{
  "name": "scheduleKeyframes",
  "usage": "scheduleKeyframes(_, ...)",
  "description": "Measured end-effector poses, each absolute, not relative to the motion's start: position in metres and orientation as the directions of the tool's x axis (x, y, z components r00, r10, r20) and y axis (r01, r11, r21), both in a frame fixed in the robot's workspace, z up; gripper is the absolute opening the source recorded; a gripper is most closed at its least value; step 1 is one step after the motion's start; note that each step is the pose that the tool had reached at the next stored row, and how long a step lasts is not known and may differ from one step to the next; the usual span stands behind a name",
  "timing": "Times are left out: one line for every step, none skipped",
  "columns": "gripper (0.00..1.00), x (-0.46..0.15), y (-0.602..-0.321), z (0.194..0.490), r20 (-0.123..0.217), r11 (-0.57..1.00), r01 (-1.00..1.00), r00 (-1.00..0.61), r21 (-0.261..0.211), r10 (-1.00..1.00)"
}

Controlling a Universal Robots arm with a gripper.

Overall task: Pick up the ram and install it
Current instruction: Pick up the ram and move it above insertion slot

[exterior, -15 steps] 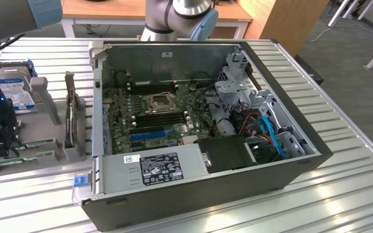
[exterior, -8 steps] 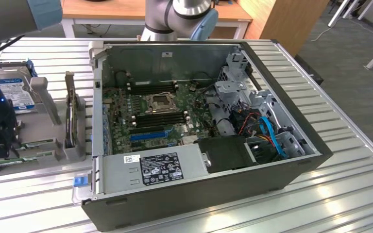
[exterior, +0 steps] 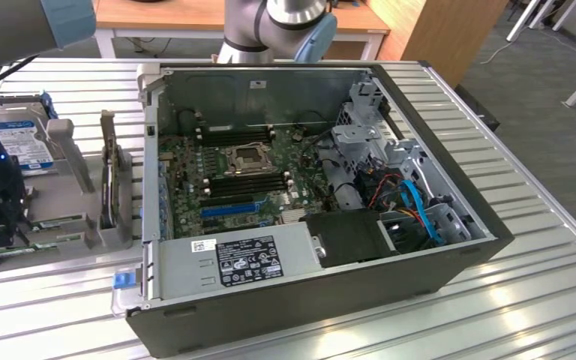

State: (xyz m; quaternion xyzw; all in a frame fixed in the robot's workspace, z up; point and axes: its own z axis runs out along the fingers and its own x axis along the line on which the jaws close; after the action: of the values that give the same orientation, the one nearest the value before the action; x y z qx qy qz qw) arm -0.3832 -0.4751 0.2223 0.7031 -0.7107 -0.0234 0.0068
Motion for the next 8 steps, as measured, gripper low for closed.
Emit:
scheduleKeyframes(0.29, -0.383, -0.475, 0.221, -0.023, 0.010, -0.999, -0.011, 0.043, -1.000)
scheduleKeyframes(0.29, -0.383, -0.475, 0.220, -0.023, 0.010, -0.999, -0.011, 0.043, -1.000)
scheduleKeyframes(0.29, -0.383, -0.475, 0.219, -0.023, 0.010, -0.999, -0.011, 0.043, -1.000)
scheduleKeyframes(0.29, -0.383, -0.475, 0.217, -0.023, 0.010, -0.999, -0.011, 0.043, -1.000)
scheduleKeyframes(0.29, -0.383, -0.475, 0.215, -0.023, 0.010, -0.999, -0.011, 0.043, -1.000)
scheduleKeyframes(0.29, -0.383, -0.475, 0.214, -0.023, 0.010, -0.999, -0.011, 0.043, -1.000)
scheduleKeyframes(0.29, -0.383, -0.475, 0.212, -0.023, 0.010, -0.999, -0.011, 0.043, -1.000)
scheduleKeyframes(0.29, -0.383, -0.475, 0.211, -0.023, 0.010, -0.999, -0.011, 0.043, -1.000)
